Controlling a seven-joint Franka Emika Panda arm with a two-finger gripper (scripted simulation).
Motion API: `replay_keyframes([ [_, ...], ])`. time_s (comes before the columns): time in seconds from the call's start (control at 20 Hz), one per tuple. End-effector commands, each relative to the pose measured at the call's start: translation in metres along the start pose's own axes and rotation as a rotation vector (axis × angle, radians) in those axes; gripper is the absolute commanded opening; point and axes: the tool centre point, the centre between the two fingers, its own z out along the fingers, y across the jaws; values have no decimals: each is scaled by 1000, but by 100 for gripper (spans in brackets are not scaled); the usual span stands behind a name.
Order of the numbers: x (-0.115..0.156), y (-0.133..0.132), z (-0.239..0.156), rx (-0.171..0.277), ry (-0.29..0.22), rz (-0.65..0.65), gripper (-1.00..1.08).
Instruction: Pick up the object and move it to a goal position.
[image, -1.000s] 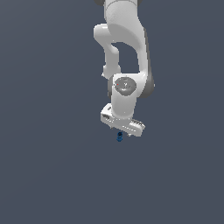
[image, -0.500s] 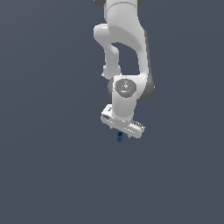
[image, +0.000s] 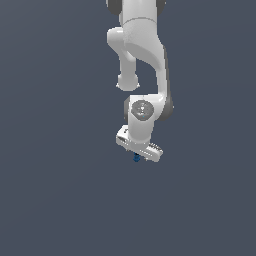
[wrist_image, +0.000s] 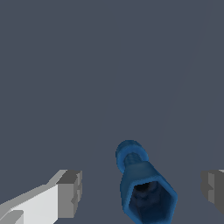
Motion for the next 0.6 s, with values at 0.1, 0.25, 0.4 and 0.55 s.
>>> replay_keyframes([
  [0.1,1,0,12,0,1,1,100],
  [0.25,1,-1,13,0,1,1,-100],
  [0.4,1,-1,13,0,1,1,-100],
  [0.55,1,-1,13,0,1,1,-100],
])
